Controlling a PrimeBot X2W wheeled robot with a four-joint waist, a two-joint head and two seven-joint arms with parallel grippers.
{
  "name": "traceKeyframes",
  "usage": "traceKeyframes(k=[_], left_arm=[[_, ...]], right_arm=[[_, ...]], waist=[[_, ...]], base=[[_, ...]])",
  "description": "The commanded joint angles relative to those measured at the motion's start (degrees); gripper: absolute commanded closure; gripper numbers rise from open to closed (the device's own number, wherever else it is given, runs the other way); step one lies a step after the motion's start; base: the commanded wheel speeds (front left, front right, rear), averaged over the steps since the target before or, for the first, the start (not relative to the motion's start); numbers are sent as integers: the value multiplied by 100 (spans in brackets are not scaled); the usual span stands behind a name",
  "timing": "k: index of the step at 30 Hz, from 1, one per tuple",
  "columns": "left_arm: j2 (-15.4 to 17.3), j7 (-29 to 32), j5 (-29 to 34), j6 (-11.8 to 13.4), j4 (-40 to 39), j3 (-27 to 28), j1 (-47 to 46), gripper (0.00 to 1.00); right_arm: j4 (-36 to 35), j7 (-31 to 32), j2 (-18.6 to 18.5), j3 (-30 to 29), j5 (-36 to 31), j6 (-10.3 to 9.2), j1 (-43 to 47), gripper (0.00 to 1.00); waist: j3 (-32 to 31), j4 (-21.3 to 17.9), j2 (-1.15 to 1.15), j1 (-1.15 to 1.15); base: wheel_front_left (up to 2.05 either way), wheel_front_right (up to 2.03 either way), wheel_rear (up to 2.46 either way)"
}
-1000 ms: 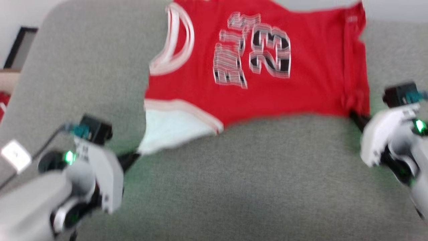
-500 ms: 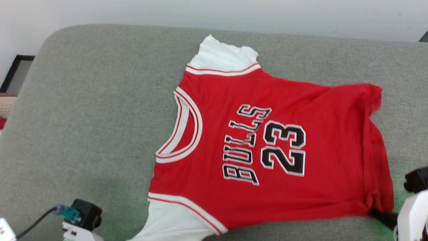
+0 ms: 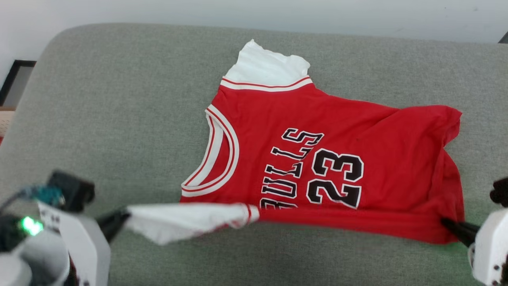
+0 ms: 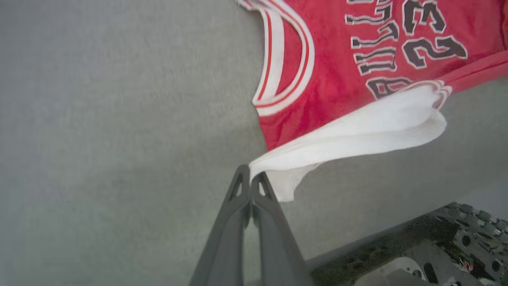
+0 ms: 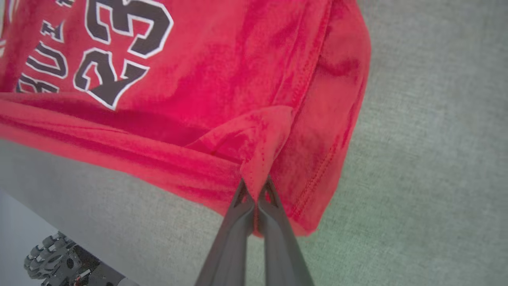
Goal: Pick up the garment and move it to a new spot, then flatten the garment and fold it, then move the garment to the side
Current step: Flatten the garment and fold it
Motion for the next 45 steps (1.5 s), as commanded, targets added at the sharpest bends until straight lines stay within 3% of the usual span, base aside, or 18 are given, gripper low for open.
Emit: traceKeyframes(k=[1,2,5,10,19,24,28,30,33,34,36,37,45], left_arm=[[-20,65,76,-29,43,64,-145,100],[-153,217,317,-196,194,149,-459,100],[-369,372,478,-393,466,213,-749,100],[-1149,684,675,-969,1517,225,-1335,100],[-2508,986,484,-1930,3616,-25,-1684,100],[-3051,1055,305,-2320,4527,-108,-1710,100],[-3386,1175,182,-2481,5124,-143,-1738,100],[-3539,1255,85,-2545,5400,-142,-1733,92],[-3713,1344,-31,-2620,5733,-132,-1772,52],[-3779,1449,-74,-2616,5910,-136,-1809,0],[-3816,1457,-111,-2651,5988,-87,-1895,0],[-3816,1460,-106,-2654,6020,-74,-1937,0],[-3623,1519,-109,-2500,5817,2,-2060,0]], right_arm=[[-3,50,85,-53,-114,-11,-92,100],[2,117,221,-94,-312,-11,-379,100],[94,134,354,-79,-528,-11,-641,100],[584,103,523,68,-1009,-11,-1292,100],[1696,-170,616,567,-1447,-10,-2165,100],[2273,-346,658,783,-1419,-10,-2372,100],[2640,-390,675,895,-1351,-11,-2475,100],[2796,-365,659,951,-1344,-11,-2524,100],[2934,-356,673,1035,-1306,-11,-2604,100],[3007,-314,658,1091,-1283,-11,-2680,93],[3052,-273,658,1124,-1272,-11,-2734,53],[3078,-244,646,1136,-1257,-11,-2756,0],[2776,-557,632,966,-1171,-10,-2720,0]], waist=[[24,-13,0,0],[57,-33,0,0],[94,-48,0,0],[201,-84,0,0],[338,-194,0,0],[350,-209,0,0],[346,-218,0,0],[340,-218,0,0],[325,-231,0,0],[296,-237,0,0],[256,-237,0,0],[229,-233,0,0],[7,-146,0,0]], base=[[0,0,0],[0,0,0],[0,0,0],[0,0,0],[0,0,0],[0,0,0],[0,0,0],[0,0,0],[0,0,0],[0,0,0],[0,0,0],[0,0,0],[0,0,0]])
